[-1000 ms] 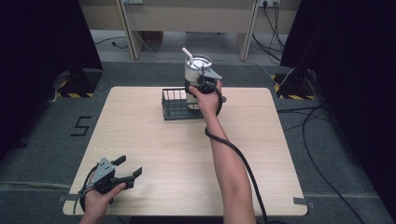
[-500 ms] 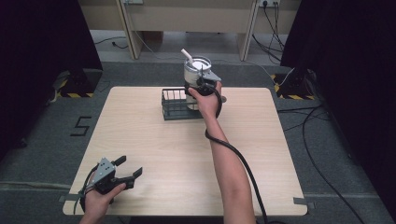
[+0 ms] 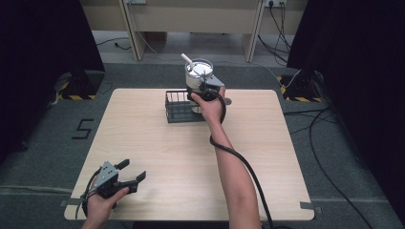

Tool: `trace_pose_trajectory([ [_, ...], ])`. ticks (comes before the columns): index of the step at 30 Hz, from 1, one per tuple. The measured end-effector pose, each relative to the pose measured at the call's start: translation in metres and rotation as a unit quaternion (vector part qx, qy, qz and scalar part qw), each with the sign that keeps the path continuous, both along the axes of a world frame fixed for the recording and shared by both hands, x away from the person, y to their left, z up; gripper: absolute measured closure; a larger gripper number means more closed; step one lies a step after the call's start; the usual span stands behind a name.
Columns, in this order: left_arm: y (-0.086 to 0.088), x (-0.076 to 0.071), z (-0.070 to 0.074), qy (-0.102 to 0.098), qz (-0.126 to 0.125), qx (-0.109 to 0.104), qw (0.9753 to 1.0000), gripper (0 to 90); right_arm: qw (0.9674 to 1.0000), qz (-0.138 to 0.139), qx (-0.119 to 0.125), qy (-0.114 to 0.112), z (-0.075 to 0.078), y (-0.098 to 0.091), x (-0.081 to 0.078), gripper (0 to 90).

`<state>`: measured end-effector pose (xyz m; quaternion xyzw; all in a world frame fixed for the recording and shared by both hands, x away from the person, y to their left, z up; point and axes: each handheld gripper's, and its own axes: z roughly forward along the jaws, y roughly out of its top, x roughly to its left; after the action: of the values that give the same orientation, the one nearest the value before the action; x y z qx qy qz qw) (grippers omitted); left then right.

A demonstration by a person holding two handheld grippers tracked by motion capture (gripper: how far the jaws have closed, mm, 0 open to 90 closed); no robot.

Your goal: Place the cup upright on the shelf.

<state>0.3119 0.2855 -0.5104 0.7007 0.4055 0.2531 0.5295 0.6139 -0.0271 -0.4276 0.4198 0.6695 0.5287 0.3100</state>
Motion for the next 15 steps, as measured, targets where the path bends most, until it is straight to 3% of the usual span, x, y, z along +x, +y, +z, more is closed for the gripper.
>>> trace_pose_trajectory([
  [15, -0.0003, 0.0002, 0.0001, 0.0, 0.0, 0.0, 1.0, 15.3, 1.0, -0.004, -0.007, -0.003, 0.0008, -0.0013, -0.0075, 8.2],
])
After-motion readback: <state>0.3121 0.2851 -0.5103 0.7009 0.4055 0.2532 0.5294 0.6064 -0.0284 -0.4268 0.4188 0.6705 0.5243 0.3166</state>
